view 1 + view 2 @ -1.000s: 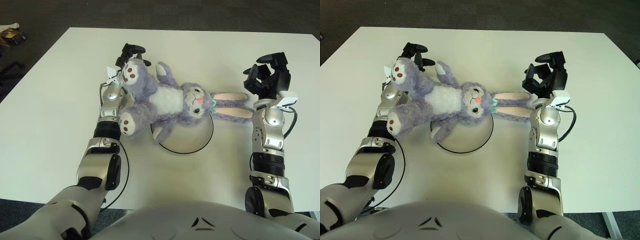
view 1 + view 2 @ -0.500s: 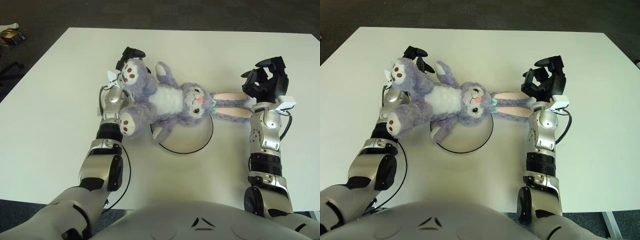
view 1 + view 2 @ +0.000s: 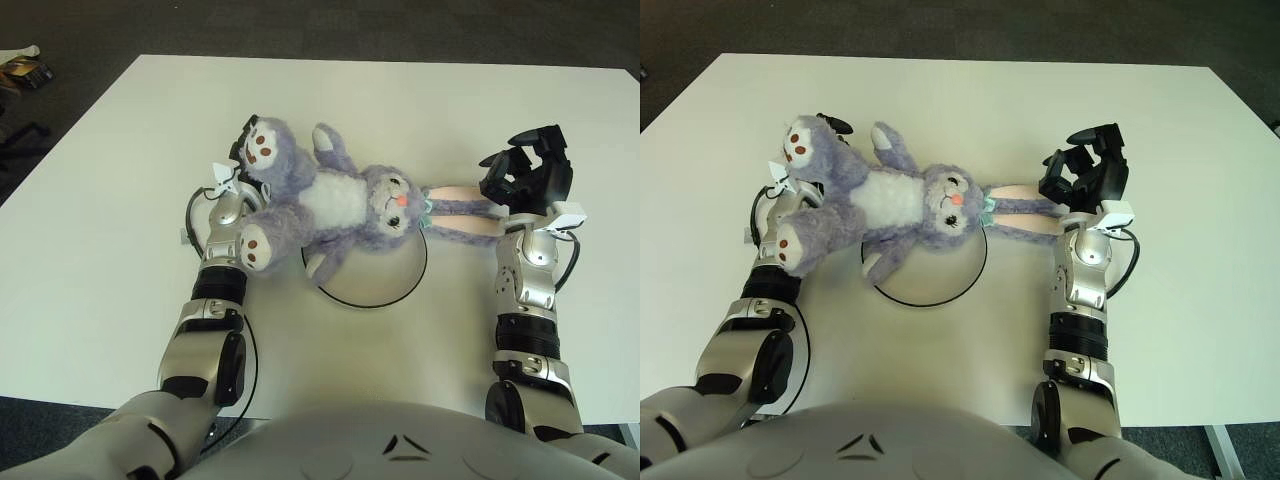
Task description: Put the doll into the plate.
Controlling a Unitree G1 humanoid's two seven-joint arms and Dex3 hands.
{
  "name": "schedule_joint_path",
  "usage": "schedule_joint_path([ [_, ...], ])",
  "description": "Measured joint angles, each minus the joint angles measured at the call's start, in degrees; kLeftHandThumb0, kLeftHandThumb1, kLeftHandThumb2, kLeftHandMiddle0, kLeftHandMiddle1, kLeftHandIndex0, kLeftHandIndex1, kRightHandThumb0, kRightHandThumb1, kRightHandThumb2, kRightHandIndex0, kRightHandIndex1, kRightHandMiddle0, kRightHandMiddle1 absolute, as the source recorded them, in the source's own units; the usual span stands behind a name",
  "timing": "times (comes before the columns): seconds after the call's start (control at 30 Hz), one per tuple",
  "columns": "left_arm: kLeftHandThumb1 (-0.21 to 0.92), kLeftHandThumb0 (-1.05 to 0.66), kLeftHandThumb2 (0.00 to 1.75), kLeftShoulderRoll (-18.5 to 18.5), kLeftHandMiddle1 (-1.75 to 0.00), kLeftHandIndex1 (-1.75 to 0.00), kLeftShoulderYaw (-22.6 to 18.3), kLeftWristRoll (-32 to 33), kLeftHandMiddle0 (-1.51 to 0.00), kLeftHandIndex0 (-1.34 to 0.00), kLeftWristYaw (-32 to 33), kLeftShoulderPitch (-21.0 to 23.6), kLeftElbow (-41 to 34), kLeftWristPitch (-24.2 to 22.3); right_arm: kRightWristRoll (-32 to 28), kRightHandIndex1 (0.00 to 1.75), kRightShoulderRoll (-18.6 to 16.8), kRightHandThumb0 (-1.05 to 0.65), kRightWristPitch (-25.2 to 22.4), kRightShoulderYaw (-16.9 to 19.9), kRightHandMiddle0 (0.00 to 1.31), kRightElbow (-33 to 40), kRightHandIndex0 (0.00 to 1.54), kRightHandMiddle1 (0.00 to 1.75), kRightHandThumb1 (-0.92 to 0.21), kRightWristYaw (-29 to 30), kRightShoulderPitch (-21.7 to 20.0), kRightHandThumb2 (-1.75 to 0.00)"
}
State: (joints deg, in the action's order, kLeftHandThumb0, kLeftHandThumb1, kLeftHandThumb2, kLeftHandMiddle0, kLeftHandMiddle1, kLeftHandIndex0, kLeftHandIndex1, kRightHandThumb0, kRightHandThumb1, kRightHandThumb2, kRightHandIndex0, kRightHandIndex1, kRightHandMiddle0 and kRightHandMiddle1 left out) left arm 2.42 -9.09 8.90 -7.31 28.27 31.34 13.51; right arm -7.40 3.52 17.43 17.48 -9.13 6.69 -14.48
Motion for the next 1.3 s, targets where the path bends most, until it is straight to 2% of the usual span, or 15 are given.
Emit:
schedule_joint_path([
  [0.7, 0.49, -0.43, 1.10, -0.2, -1.75, -1.75, 0.1, -1.2, -0.87, -0.48, 2.6, -0.3, 2.9, 0.8, 0.1, 1.62, 0.9, -0.01, -0.1, 0.9, 0.58, -4.3, 0.82, 1.75, -0.08, 0.4, 1.2, -1.56],
  [1.3, 0.49, -0.43, 1.10, -0.2, -1.75, -1.75, -0.1, -1.2, -0.88, -0.48, 3.6, 0.3, 4.9, 1.6, 0.1, 1.66, 1.5, -0.01, 0.7, 0.7, 0.57, -5.0, 0.82, 1.75, -0.07, -0.8, 1.7, -1.57],
])
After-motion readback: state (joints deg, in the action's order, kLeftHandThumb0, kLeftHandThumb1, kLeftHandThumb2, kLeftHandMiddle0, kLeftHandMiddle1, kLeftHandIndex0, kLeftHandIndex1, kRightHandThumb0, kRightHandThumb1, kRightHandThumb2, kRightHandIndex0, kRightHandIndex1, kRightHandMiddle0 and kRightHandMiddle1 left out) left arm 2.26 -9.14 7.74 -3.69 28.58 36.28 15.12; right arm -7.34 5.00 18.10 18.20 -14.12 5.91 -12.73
